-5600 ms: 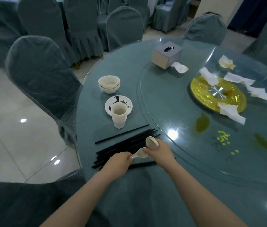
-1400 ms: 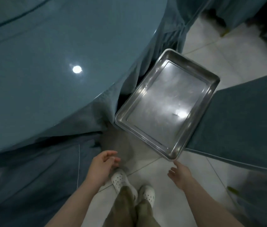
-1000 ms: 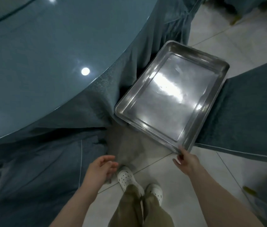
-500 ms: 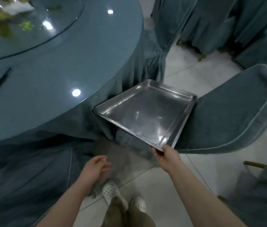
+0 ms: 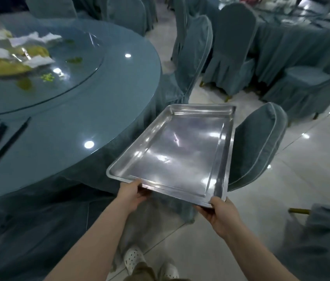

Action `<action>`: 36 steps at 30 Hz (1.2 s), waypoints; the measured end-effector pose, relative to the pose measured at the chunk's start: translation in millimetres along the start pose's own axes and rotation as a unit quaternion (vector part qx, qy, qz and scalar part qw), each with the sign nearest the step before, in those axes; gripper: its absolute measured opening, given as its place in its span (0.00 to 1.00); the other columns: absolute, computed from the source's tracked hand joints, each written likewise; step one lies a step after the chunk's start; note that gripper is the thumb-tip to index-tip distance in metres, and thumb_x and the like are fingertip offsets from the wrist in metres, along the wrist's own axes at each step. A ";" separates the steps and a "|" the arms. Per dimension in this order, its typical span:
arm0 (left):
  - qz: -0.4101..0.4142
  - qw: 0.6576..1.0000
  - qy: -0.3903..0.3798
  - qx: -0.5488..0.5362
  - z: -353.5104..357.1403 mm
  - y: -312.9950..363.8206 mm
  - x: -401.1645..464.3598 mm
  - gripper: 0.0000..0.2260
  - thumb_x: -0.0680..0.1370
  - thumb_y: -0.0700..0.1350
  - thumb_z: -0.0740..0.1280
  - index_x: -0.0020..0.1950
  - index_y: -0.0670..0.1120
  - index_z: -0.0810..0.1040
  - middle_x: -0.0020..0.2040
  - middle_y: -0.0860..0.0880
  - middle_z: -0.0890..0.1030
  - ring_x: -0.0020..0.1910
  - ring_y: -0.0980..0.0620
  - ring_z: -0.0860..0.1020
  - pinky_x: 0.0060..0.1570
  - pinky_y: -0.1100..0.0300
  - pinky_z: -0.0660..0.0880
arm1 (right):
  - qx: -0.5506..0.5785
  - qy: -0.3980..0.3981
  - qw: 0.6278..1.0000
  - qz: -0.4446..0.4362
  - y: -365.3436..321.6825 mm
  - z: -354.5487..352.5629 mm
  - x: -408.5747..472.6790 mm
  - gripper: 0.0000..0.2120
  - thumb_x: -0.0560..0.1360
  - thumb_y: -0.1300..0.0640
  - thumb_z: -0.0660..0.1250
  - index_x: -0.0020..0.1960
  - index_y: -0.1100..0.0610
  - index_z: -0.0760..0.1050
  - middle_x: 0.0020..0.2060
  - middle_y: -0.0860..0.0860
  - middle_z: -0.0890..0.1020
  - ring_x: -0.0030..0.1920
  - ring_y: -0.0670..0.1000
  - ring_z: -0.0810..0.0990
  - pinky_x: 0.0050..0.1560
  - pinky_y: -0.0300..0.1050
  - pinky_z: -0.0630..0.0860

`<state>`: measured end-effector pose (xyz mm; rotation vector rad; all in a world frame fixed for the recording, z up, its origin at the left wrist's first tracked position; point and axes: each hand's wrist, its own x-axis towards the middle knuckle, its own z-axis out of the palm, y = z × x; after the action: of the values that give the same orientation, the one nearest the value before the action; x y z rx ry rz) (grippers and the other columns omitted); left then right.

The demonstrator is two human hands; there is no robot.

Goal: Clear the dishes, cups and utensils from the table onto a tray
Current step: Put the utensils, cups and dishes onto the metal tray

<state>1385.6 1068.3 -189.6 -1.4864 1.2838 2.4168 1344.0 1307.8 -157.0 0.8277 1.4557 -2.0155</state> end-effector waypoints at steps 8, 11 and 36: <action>0.061 0.995 -0.024 -0.078 32.2 23.1 -13.3 0.14 0.75 0.32 0.62 0.59 0.41 0.70 0.42 0.41 0.76 0.40 0.45 0.78 0.31 0.55 0.80 | 0.025 -0.025 0.997 -0.073 -26.5 -9.3 -16.2 0.15 0.75 0.71 0.61 0.59 0.61 0.73 0.51 0.61 0.82 0.44 0.59 0.84 0.34 0.44 0.81; 0.107 0.990 -0.027 -0.090 31.8 39.5 -15.3 0.14 0.76 0.32 0.61 0.60 0.42 0.70 0.40 0.42 0.75 0.39 0.46 0.77 0.31 0.56 0.80 | 0.038 -0.053 0.996 -0.063 -33.9 0.9 -16.0 0.14 0.74 0.71 0.61 0.58 0.61 0.72 0.48 0.62 0.83 0.39 0.59 0.85 0.31 0.42 0.80; 0.148 0.974 0.058 -0.160 -108.8 170.1 70.1 0.14 0.78 0.32 0.62 0.62 0.42 0.69 0.54 0.42 0.78 0.48 0.45 0.79 0.50 0.47 0.77 | -0.180 -0.158 0.969 0.062 -30.2 220.5 52.3 0.06 0.75 0.72 0.62 0.52 0.69 0.72 0.36 0.63 0.84 0.36 0.60 0.83 0.31 0.48 0.82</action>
<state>1356.2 859.0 -157.9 -1.6343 1.2652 2.8847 1248.0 1103.0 -123.4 0.4119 1.4790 -1.6321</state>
